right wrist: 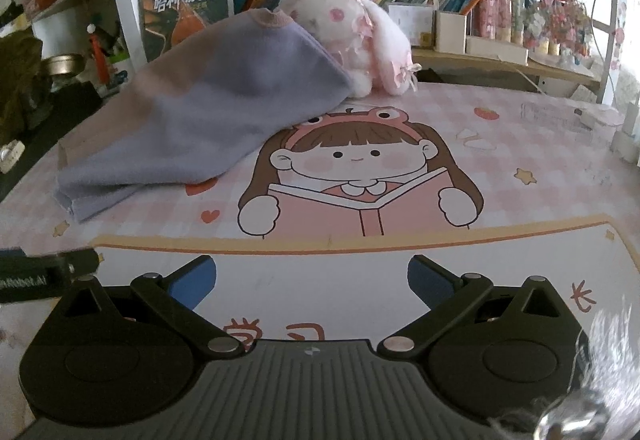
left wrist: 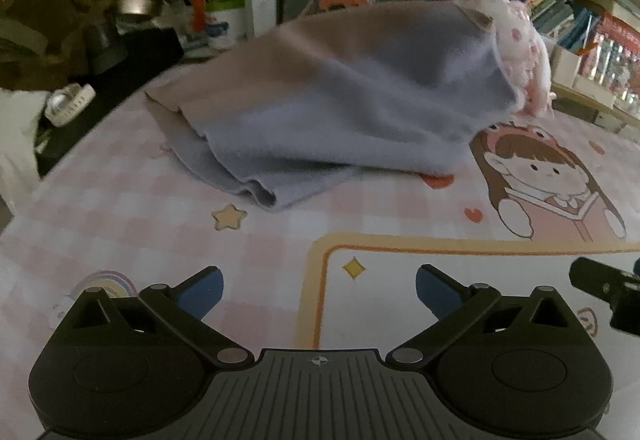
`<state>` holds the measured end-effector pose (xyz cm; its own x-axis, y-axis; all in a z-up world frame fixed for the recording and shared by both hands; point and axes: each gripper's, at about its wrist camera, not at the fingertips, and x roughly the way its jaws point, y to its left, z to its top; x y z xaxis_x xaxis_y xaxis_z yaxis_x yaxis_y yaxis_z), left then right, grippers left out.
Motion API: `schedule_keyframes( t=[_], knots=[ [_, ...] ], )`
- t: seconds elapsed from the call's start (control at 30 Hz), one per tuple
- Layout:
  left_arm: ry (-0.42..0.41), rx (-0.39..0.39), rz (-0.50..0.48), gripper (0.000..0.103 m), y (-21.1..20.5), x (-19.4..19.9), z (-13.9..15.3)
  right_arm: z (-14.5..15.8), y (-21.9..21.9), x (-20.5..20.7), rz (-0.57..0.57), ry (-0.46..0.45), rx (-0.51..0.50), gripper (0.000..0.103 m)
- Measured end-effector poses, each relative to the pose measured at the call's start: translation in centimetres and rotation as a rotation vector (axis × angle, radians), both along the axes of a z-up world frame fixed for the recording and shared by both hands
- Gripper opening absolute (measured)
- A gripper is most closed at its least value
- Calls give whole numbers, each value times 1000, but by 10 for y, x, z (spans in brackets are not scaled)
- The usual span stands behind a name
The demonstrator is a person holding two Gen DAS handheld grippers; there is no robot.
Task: Fold clothes
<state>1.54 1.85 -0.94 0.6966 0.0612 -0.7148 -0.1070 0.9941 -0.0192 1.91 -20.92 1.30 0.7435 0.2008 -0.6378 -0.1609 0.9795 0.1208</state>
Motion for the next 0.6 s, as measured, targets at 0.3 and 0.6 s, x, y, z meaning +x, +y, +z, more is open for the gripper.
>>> schedule_keyframes(
  t=[0.3,0.6],
  knots=[
    [-43,41,-64,102,-15,0,5,-1,0,6,-47,38,-55,100],
    [-87,15,-37,102,-22,8,14,4,-8,14,0,21,-32,100]
  ],
)
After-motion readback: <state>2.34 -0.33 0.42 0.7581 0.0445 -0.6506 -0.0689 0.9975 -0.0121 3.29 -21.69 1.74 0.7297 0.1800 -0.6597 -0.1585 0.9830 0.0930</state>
